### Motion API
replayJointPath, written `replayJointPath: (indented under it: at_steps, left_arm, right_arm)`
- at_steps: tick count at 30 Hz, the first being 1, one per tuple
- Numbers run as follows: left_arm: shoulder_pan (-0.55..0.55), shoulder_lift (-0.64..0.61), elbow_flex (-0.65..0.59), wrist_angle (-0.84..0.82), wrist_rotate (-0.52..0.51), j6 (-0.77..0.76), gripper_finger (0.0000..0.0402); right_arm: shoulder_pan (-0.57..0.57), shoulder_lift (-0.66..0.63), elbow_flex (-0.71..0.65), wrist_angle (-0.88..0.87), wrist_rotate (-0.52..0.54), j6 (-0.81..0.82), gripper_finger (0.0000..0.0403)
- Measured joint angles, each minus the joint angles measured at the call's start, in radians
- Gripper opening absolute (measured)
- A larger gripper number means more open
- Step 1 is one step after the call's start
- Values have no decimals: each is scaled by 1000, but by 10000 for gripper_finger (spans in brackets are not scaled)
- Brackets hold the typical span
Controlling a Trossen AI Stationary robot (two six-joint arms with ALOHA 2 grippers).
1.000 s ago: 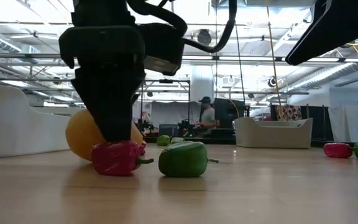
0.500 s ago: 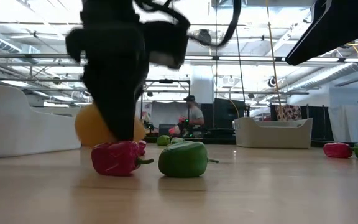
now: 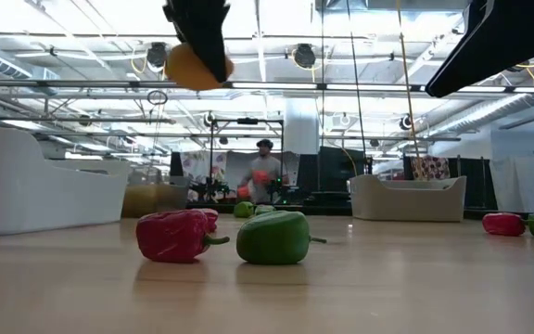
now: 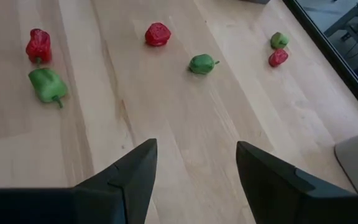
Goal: Sort produce into baskets
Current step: Put the yellow lemon into the black bin
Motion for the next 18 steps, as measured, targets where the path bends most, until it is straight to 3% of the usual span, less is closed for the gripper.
replayJointPath:
  at_steps: [6, 13, 18]
  left_arm:
    - [278, -133, -106, -12, 11, 106, 266]
    - [676, -249, -357, 159, 228, 139, 266]
    - [843, -262, -476, 257, 255, 139, 266]
  right_arm:
    - [0, 0, 0, 6, 0, 0, 210]
    - [0, 0, 0, 11, -1, -22, 210]
    - [0, 0, 0, 2, -1, -34, 210]
